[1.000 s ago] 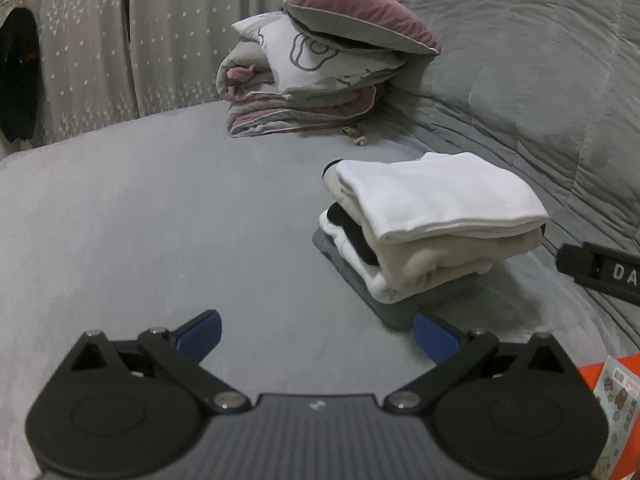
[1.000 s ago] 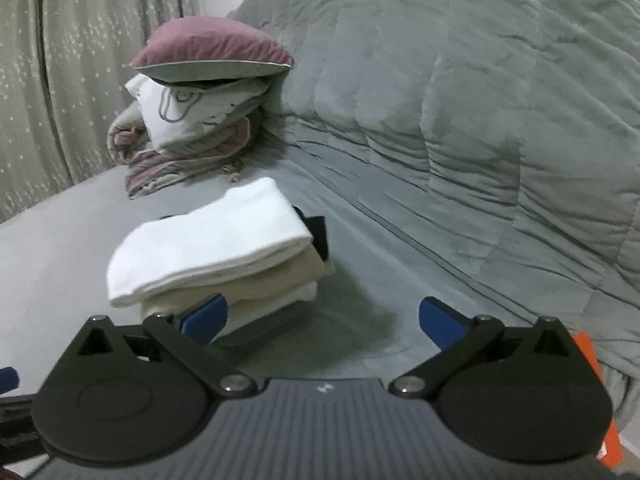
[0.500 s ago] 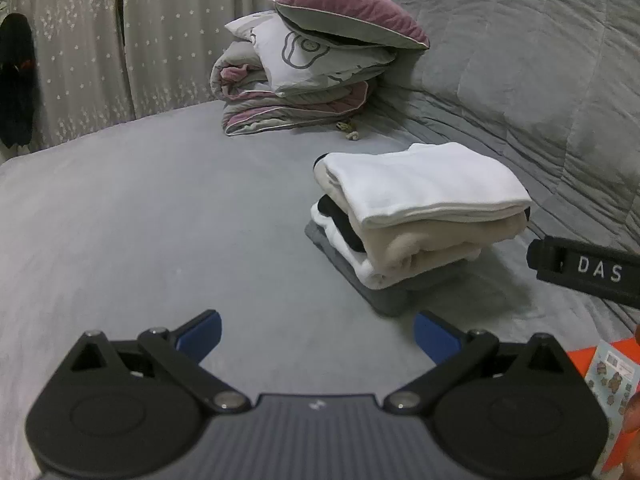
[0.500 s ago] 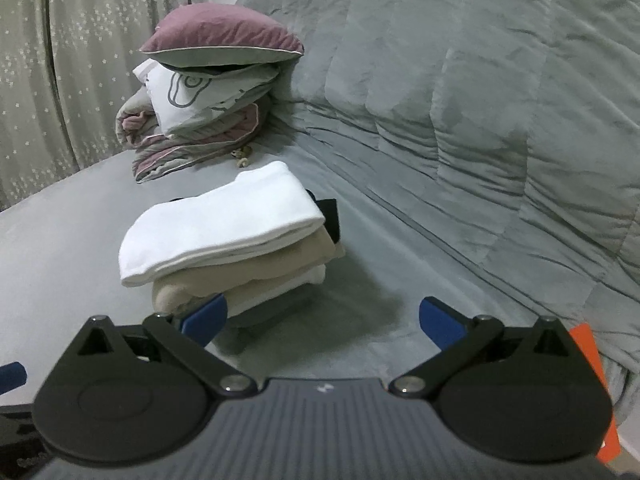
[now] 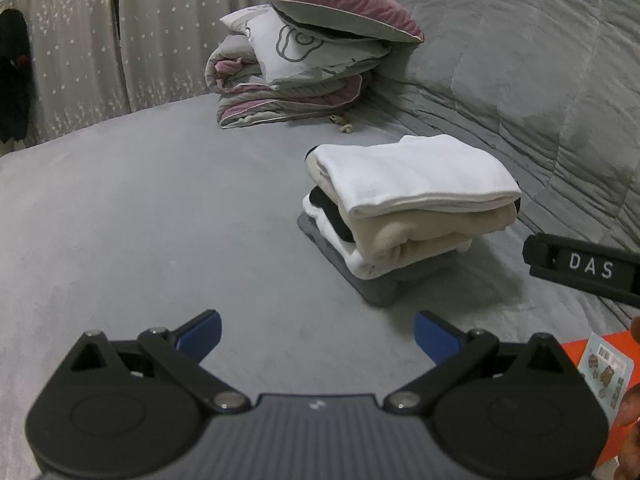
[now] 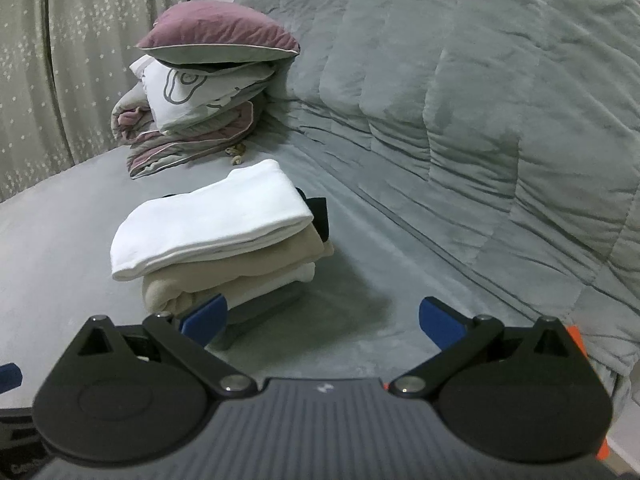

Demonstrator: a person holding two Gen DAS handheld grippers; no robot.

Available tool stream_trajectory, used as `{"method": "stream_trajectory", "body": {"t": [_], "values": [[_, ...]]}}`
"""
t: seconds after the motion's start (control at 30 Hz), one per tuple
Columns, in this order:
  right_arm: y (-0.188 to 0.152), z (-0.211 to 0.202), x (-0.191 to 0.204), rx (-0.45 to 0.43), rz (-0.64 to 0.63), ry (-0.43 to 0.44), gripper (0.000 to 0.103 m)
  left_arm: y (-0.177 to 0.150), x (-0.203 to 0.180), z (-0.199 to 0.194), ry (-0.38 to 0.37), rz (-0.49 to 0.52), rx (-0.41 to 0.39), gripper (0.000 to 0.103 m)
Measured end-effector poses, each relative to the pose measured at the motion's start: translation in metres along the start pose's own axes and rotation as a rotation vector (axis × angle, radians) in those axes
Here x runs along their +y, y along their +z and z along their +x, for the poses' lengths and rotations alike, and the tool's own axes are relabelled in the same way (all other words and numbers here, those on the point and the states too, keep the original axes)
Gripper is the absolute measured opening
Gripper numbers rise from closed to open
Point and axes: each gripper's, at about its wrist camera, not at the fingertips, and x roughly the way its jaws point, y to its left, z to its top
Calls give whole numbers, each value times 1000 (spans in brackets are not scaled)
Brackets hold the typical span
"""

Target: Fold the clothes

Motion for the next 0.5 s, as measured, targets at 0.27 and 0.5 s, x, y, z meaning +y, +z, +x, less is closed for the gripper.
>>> {"method": "stream_trajectory", "body": {"t": [0.27,0.5], "values": [[0,3,4,5,-13,-1,103,0,0,2,-8,-2,0,102],[1,2,9,3,-20,-13,103,-2,1,5,-10,-11,6,102]]}}
